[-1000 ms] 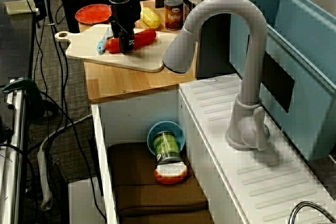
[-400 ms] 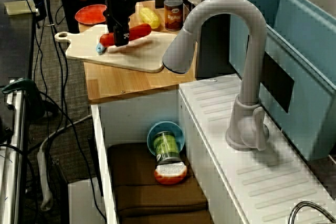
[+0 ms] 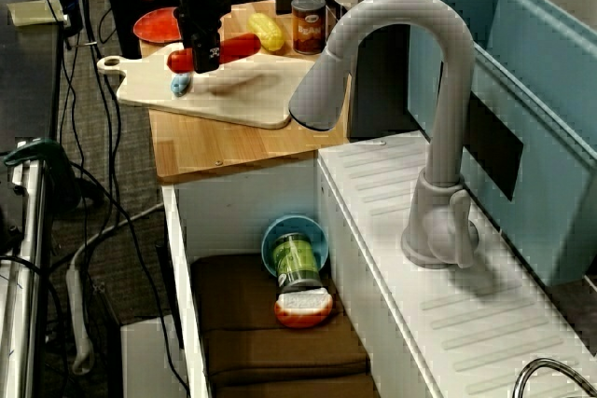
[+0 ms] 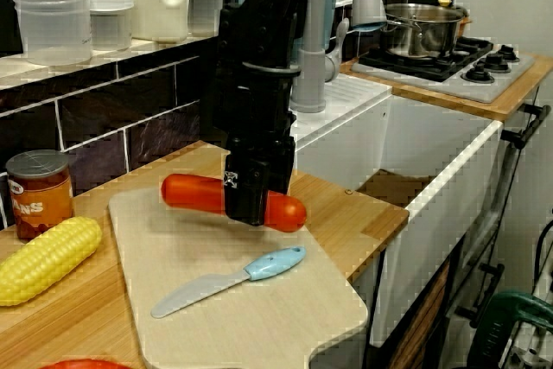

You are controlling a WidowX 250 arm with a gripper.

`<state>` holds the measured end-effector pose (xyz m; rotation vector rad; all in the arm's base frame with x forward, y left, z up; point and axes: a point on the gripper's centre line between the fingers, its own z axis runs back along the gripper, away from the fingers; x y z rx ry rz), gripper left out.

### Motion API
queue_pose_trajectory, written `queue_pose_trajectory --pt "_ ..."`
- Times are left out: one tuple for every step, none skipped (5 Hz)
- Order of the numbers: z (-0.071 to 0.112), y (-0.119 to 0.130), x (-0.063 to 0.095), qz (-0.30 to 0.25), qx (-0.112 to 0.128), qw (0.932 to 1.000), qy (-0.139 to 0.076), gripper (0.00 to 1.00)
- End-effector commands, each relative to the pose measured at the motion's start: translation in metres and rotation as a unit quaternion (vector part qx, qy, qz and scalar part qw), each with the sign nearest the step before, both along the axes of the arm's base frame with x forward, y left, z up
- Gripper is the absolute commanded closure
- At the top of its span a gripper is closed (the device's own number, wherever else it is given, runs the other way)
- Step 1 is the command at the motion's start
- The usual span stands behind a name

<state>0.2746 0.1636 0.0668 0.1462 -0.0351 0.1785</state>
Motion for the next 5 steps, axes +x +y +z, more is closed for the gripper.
queue_pose_trajectory --pt "0.028 0.009 -0.006 0.0 0.014 0.9996 -0.026 1.0" --pt "0.029 0.008 -0.012 -0.004 0.01 0.9997 -0.022 1.0" --pt "0.027 0.0 -0.019 -0.02 0.007 0.9996 -0.019 1.0" --pt "0.023 -0.009 -0.026 -0.024 0.017 0.9993 -0.024 1.0" --pt "0.022 -0.018 -0.03 -0.018 0.017 0.9993 -0.029 1.0"
